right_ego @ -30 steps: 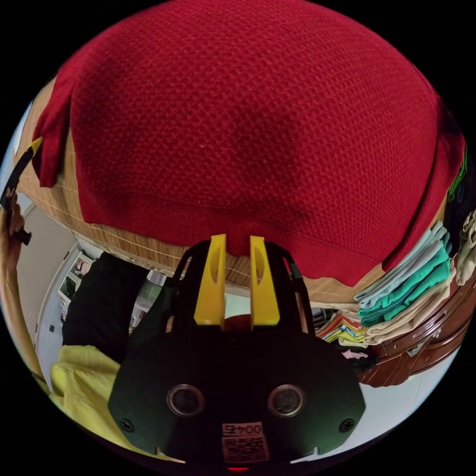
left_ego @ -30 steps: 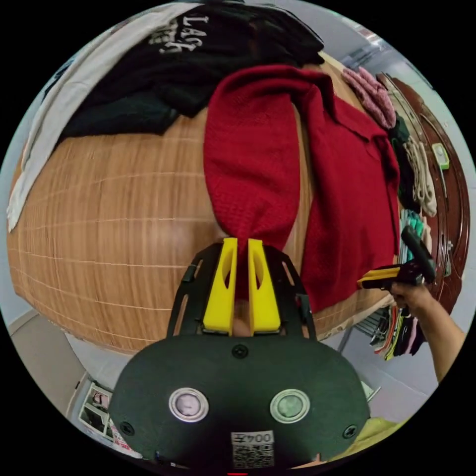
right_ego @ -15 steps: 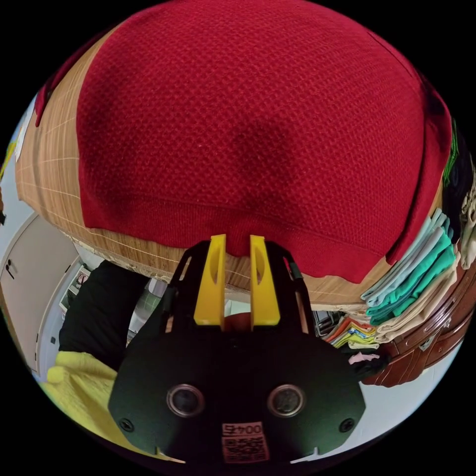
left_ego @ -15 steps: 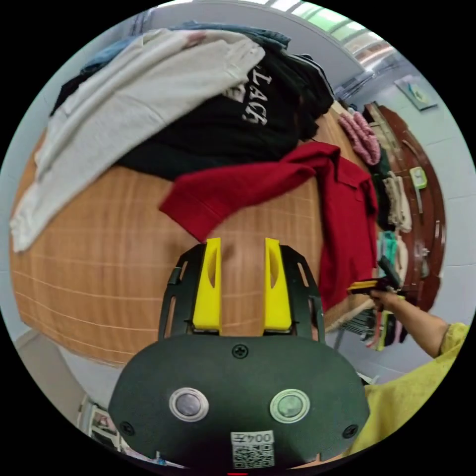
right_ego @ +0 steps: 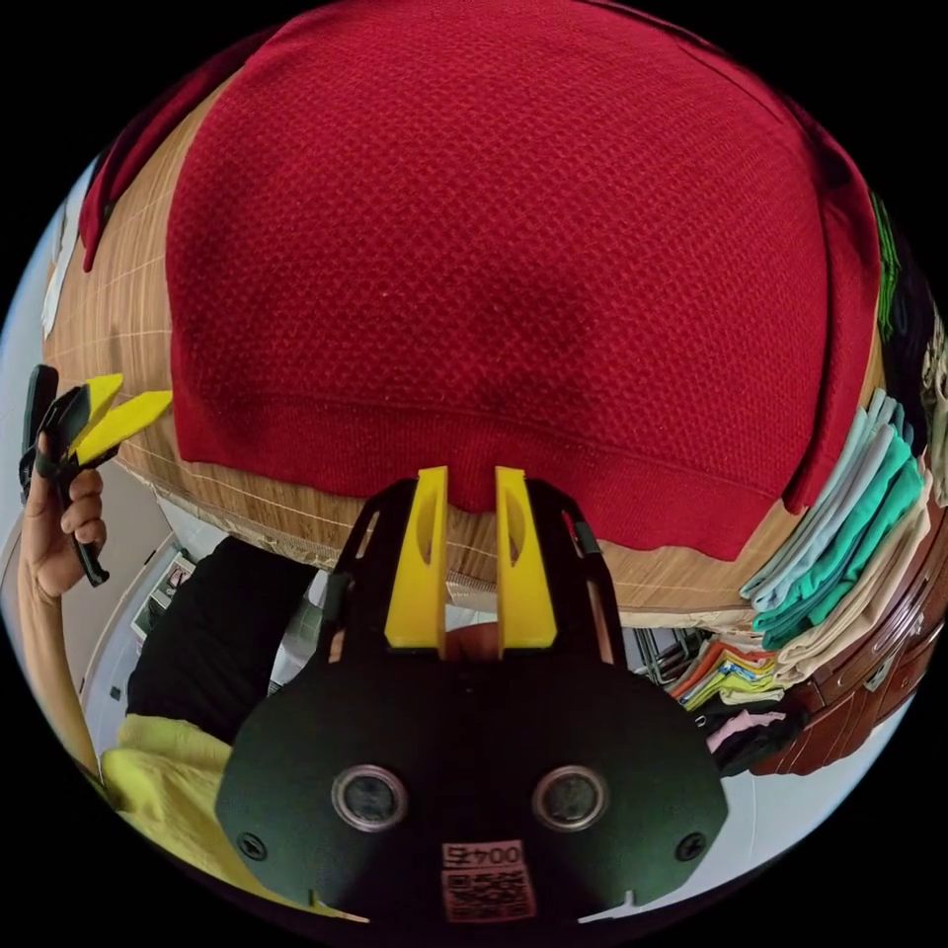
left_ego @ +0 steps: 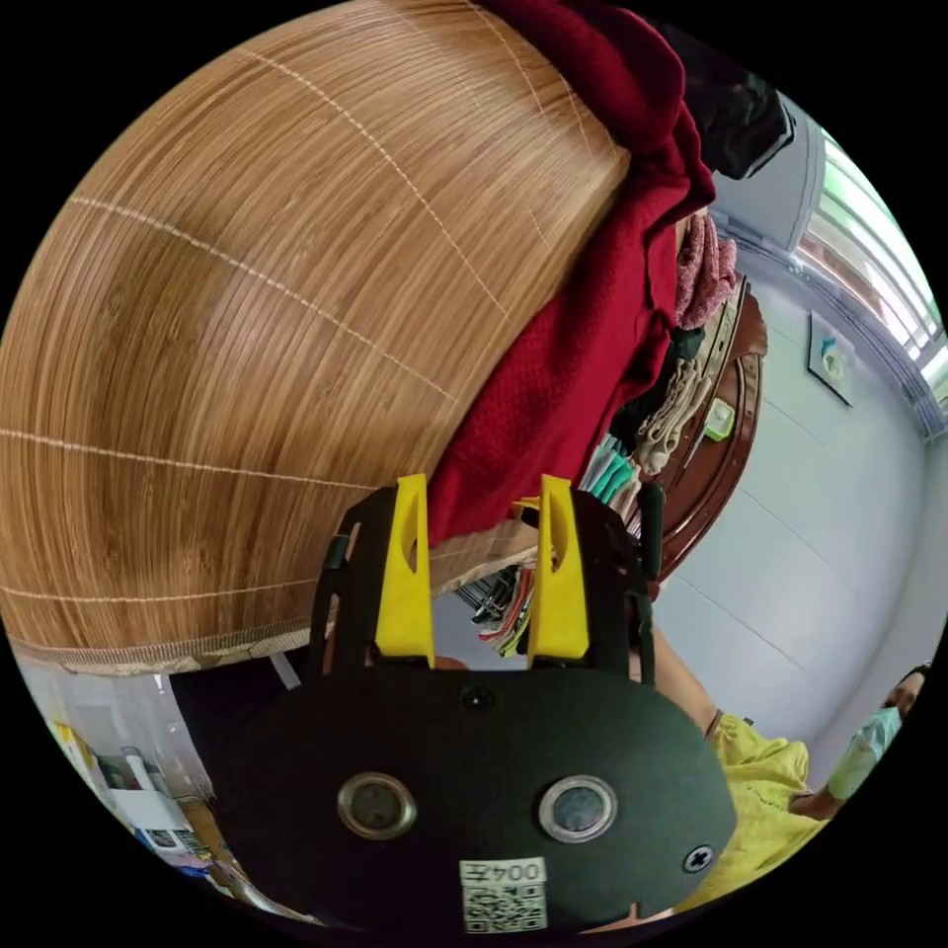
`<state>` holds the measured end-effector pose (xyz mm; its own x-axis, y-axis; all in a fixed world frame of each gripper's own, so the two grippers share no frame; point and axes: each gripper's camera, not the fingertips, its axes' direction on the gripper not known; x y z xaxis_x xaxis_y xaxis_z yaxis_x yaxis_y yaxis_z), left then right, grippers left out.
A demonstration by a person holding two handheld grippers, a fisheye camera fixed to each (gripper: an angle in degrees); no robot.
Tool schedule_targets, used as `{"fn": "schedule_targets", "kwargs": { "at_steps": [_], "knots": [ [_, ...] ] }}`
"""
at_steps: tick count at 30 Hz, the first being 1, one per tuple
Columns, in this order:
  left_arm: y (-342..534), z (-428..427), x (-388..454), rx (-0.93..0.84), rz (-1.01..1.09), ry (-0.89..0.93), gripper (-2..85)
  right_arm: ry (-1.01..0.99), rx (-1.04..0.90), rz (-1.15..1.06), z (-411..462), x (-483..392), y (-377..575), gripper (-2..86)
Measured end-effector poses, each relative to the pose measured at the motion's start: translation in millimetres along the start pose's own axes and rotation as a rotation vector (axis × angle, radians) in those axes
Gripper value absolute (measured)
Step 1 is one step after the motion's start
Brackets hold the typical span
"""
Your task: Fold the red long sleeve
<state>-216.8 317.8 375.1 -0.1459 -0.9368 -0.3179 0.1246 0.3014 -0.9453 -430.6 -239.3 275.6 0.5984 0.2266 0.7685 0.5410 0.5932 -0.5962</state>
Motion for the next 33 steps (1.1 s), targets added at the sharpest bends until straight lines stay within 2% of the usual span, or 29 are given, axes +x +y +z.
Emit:
{"fn": "schedule_targets", "kwargs": {
  "at_steps": [6, 11, 14, 19, 22, 29, 33],
  "knots": [
    [20, 38, 38, -0.024, 0.136, -0.125, 14.7, -0.098, 0.05, 0.012, -8, 29, 35, 7.5],
    [46, 71, 71, 0.06, 0.199, -0.288, 12.0, -0.3, 0.206, 0.149, -12, 69, 92, 6.4],
    [56, 79, 80, 0.116, 0.163, -0.305, 9.8, -0.448, 0.315, 0.238, -8, 92, 130, 5.8],
    [57, 92, 103, 0.102, 0.131, -0.356, 6.8, -0.644, 0.33, 0.316, -3, 125, 166, 6.0],
    [51, 107, 129, 0.032, 0.152, -0.476, 4.3, -0.578, 0.262, 0.227, -17, 125, 172, 6.0],
    [57, 165, 203, -0.046, 0.392, -0.851, 2.2, -0.103, 0.173, -0.066, -52, 66, 197, 6.7],
    [61, 180, 218, -0.054, 0.425, -0.915, 2.0, -0.08, 0.201, -0.043, -61, 69, 226, 5.5]
  ]
}}
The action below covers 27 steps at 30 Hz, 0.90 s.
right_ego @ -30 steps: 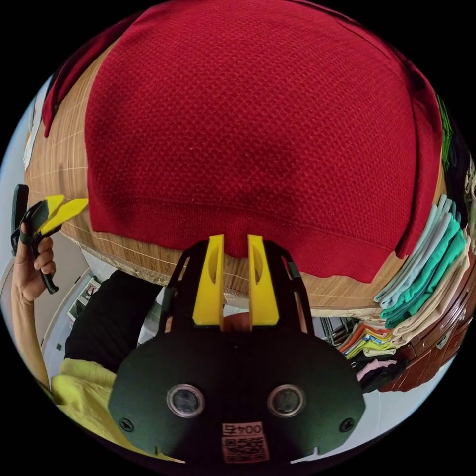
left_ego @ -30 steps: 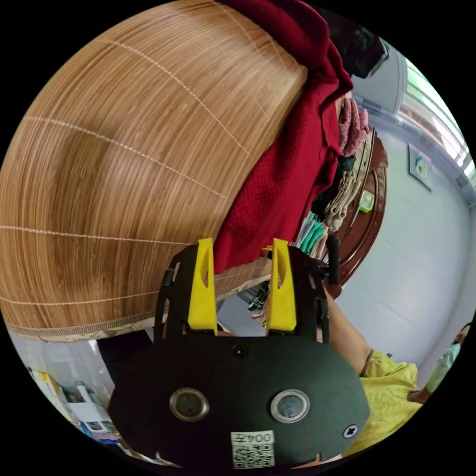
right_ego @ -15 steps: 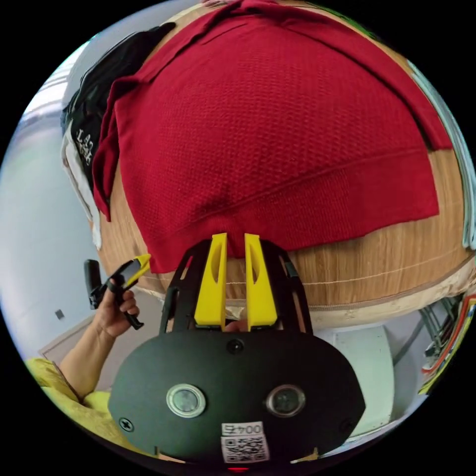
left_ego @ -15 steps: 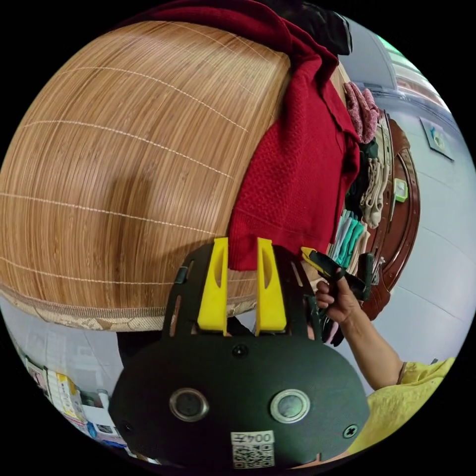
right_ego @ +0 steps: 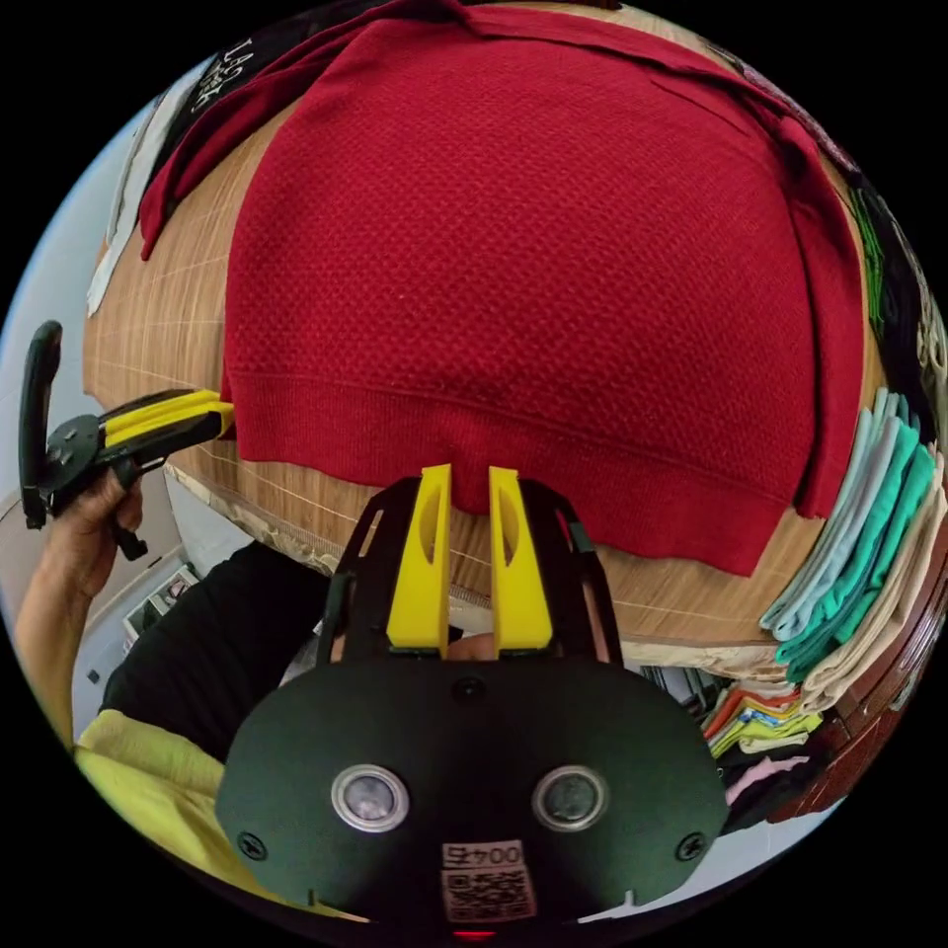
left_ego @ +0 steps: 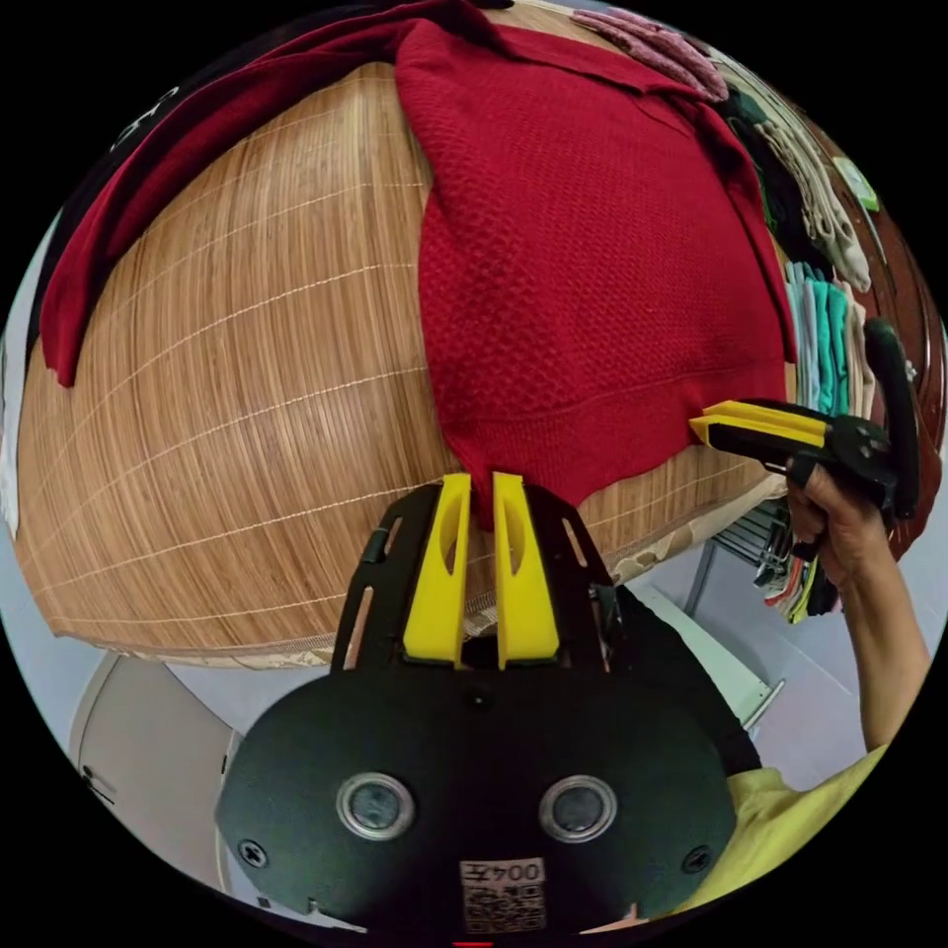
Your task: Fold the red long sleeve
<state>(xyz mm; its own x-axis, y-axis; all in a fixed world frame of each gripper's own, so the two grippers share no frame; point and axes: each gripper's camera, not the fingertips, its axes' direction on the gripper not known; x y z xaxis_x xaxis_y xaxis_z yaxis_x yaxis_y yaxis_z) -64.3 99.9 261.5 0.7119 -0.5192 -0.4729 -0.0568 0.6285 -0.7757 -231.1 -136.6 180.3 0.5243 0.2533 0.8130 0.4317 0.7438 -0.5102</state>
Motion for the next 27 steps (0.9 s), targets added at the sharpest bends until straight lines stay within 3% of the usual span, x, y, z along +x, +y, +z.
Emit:
{"fn": "schedule_targets", "kwargs": {
  "at_steps": [5, 13, 21, 23, 27],
  "knots": [
    [-17, 3, 7, -0.075, -0.047, -0.006, 2.2, -0.322, 0.005, 0.145, -18, 56, 55, 1.5],
    [-34, 18, -9, -0.159, -0.009, 0.038, 3.5, -0.5, 0.28, 0.508, -60, 194, 197, 7.2],
    [12, 53, -90, -0.093, -0.064, 0.502, 12.6, -0.647, 0.499, 0.69, -75, 280, 296, 13.1],
    [30, 70, -119, -0.02, -0.142, 0.706, 14.9, -0.735, 0.547, 0.728, -71, 296, 319, 14.0],
    [45, 98, -150, 0.062, -0.216, 0.848, 17.6, -0.819, 0.567, 0.736, -61, 306, 344, 13.7]
  ]
}}
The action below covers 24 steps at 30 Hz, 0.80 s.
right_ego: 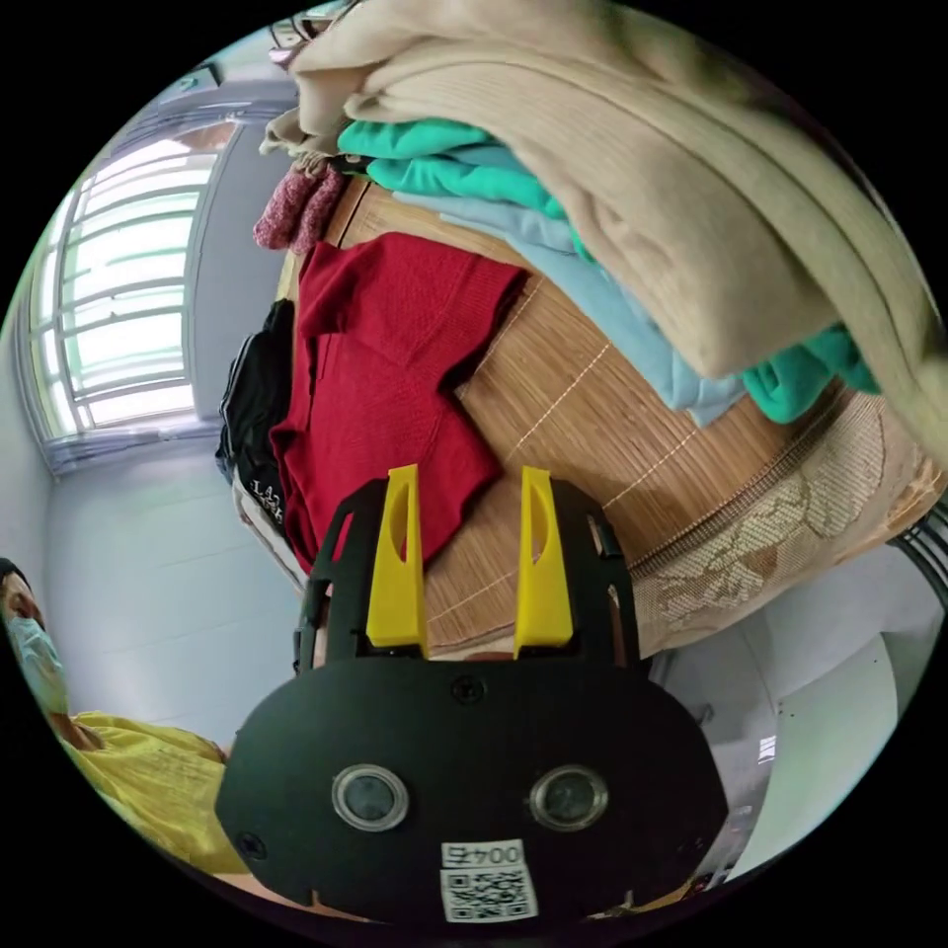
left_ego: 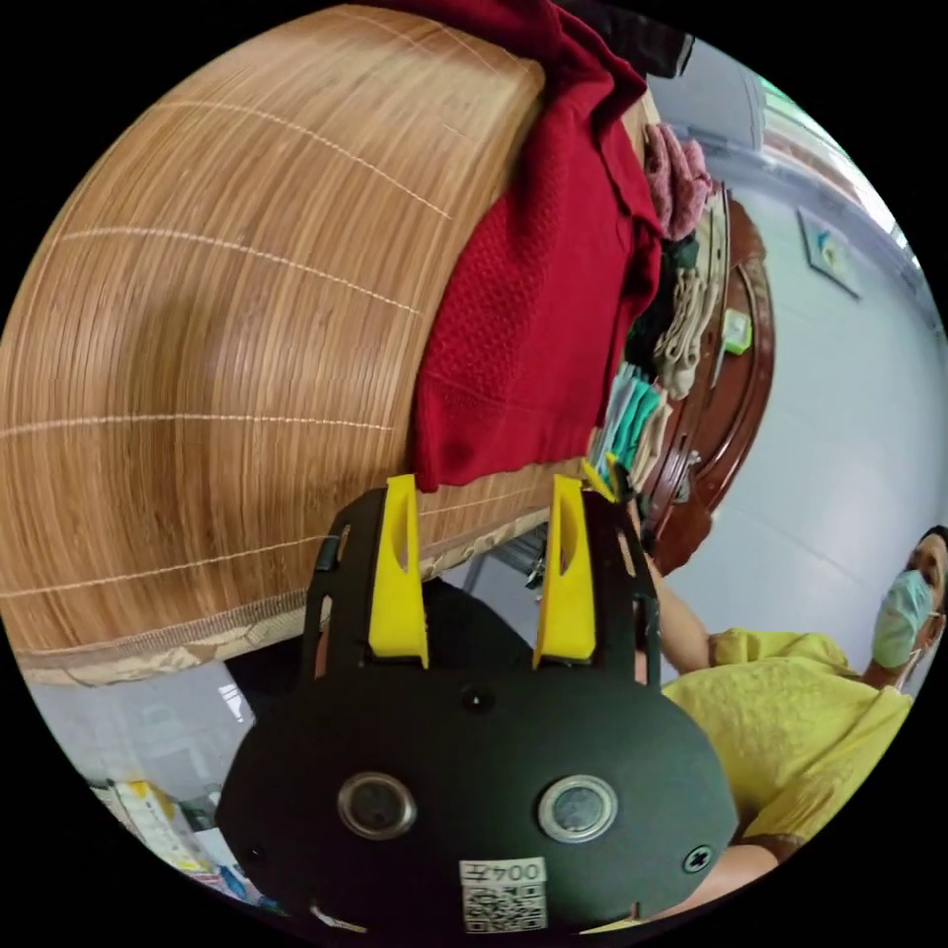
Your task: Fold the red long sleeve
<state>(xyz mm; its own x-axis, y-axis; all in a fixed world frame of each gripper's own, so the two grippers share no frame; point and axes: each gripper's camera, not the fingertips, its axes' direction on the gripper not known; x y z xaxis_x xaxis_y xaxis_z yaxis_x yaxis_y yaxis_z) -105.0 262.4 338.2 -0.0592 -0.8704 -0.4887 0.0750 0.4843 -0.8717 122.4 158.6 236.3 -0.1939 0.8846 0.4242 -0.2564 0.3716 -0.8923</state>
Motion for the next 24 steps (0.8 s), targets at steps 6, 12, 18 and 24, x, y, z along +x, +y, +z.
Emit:
{"fn": "schedule_targets", "kwargs": {
  "at_steps": [6, 12, 18, 24],
  "knots": [
    [0, 4, -50, 0.007, 0.032, 0.085, 19.3, -0.144, -0.008, 0.034, -11, 12, 21, 12.1],
    [8, -21, -84, 0.105, 0.048, 0.083, 19.5, -0.236, 0.029, 0.098, -25, 21, 40, 11.3],
    [-8, -15, -103, 0.037, 0.114, 0.033, 19.2, -0.339, 0.074, 0.171, -32, 31, 63, 11.8],
    [-18, 4, -125, 0.001, 0.14, 0.027, 17.9, -0.38, 0.074, 0.188, -19, 24, 78, 10.5]
  ]
}}
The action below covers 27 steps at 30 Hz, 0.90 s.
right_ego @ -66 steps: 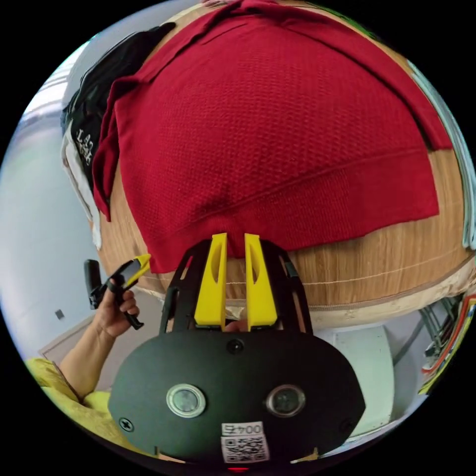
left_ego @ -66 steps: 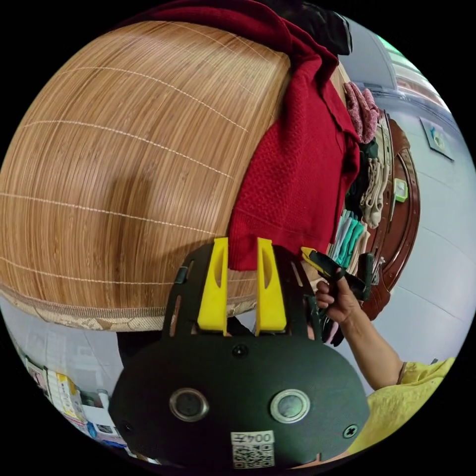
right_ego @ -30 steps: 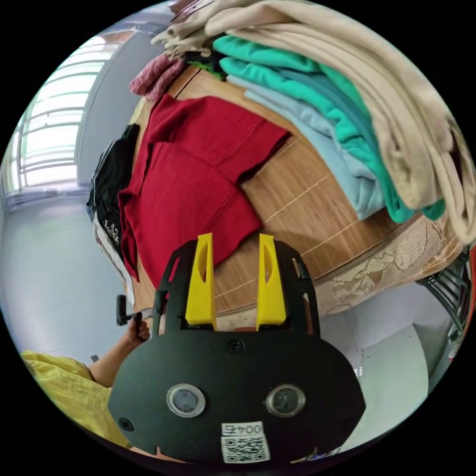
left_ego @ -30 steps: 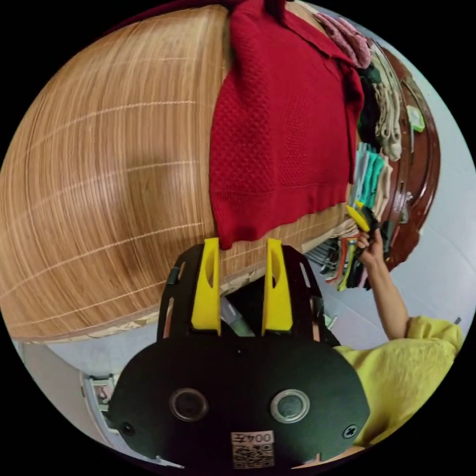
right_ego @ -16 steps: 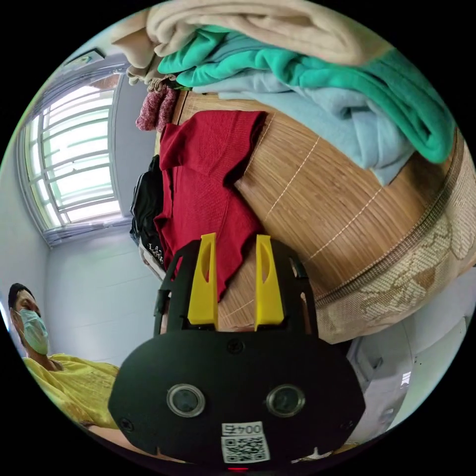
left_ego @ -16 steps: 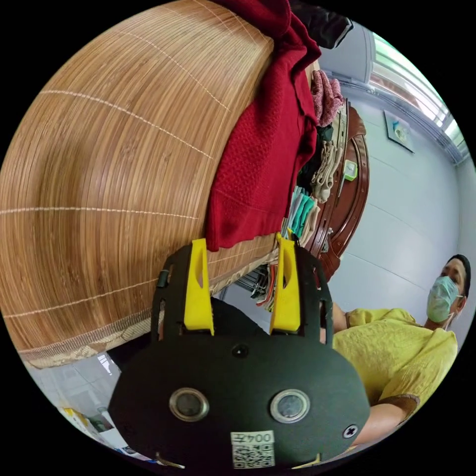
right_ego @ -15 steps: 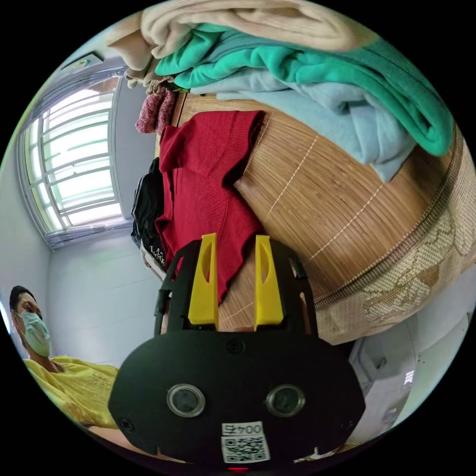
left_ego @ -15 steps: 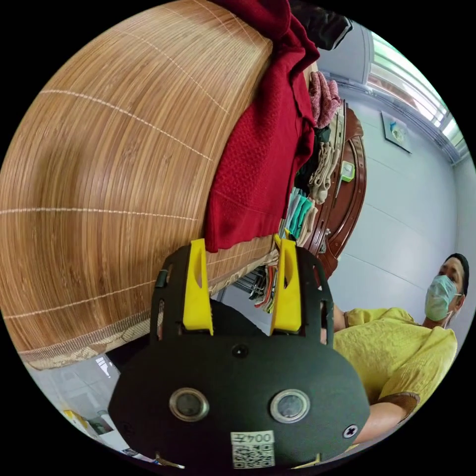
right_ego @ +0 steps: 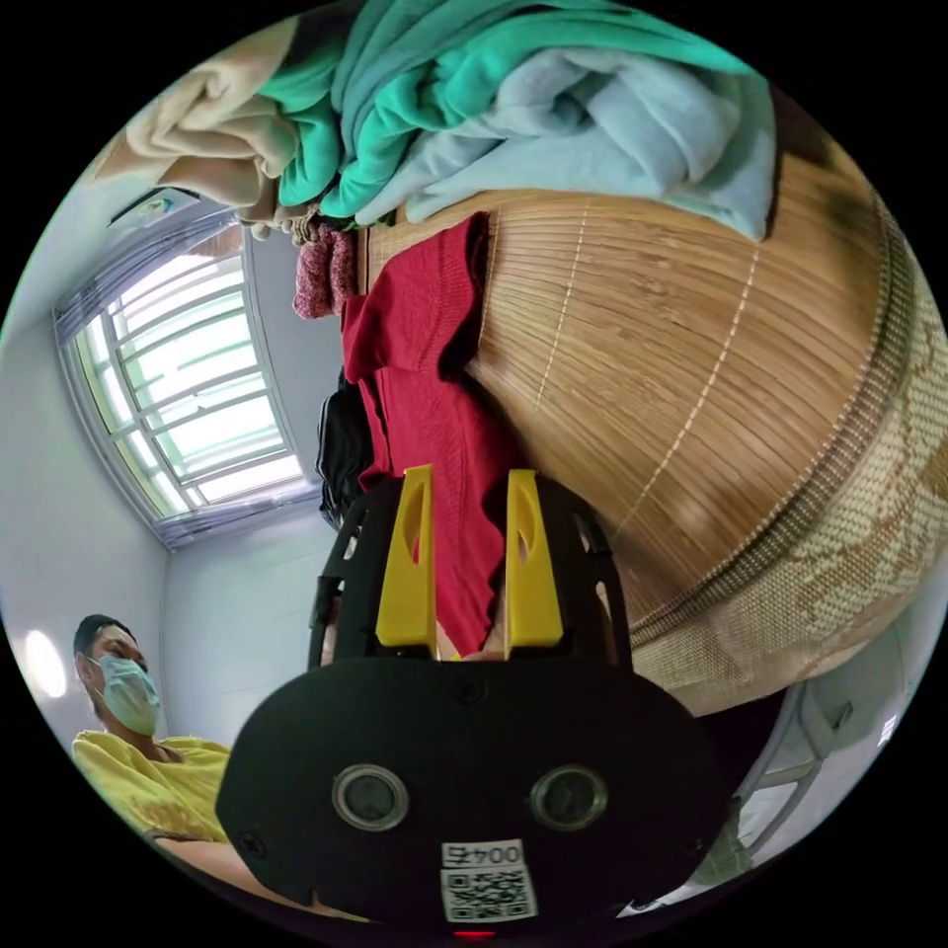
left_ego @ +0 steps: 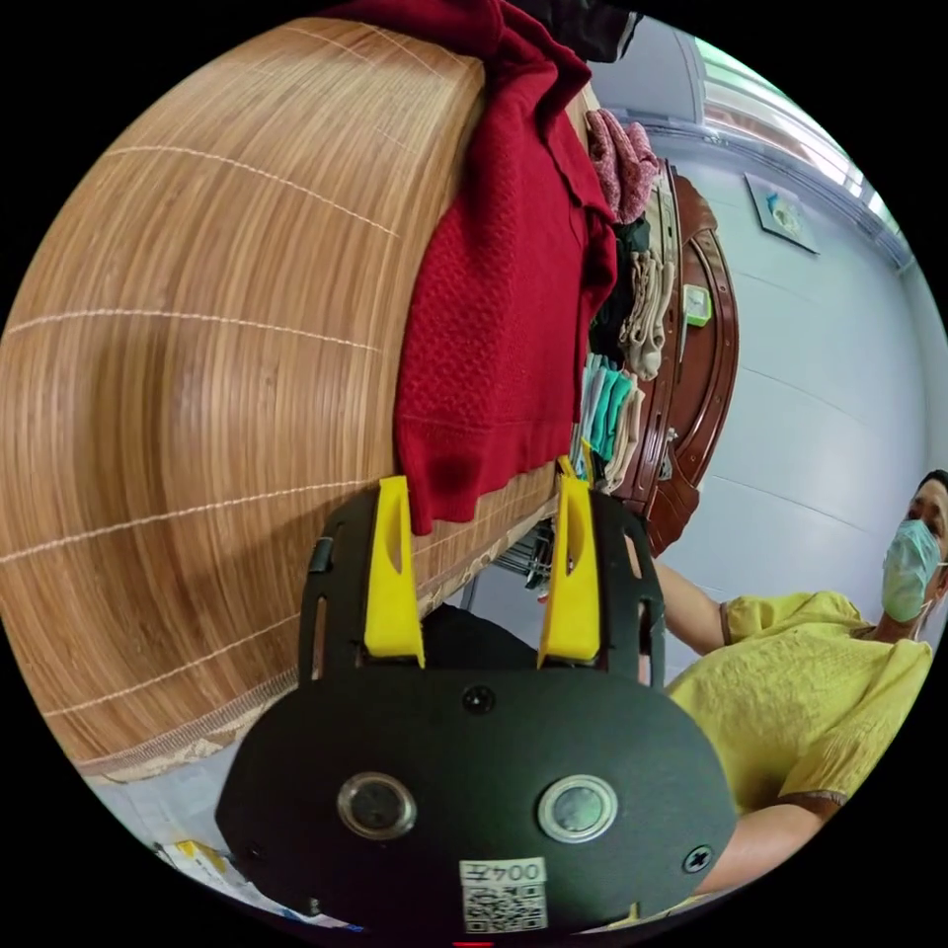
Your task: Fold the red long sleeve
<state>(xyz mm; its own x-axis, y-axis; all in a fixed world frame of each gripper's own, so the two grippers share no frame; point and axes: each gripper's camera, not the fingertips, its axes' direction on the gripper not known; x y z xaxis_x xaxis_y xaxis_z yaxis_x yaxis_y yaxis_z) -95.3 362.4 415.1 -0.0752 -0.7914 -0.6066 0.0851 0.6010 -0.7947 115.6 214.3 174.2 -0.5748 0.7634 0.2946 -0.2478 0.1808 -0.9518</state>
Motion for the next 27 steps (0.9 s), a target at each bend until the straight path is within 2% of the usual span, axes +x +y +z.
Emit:
{"fn": "schedule_targets", "kwargs": {
  "at_steps": [4, 8, 12, 19, 23, 27],
  "knots": [
    [5, -4, -29, 0.041, -0.041, 0.052, 14.1, 0.042, -0.014, 0.01, 23, -9, 10, 7.5],
    [15, -29, -42, 0.117, -0.069, 0.091, 4.8, 0.13, 0.034, -0.017, 40, -42, 31, 3.2],
    [14, -62, -32, 0.149, -0.052, 0.144, 3.1, 0.17, 0.027, -0.089, 57, -95, 51, 2.6],
    [-29, -179, 51, 0.244, 0.08, 0.194, 2.1, 0.275, -0.047, -0.326, 111, -258, 81, 2.5],
    [-45, -274, 125, 0.229, 0.249, 0.115, 2.0, 0.412, -0.104, -0.531, 135, -353, 120, 2.3],
    [-18, -317, 164, 0.129, 0.335, -0.019, 2.0, 0.483, -0.145, -0.617, 144, -371, 171, 2.2]
  ]
}}
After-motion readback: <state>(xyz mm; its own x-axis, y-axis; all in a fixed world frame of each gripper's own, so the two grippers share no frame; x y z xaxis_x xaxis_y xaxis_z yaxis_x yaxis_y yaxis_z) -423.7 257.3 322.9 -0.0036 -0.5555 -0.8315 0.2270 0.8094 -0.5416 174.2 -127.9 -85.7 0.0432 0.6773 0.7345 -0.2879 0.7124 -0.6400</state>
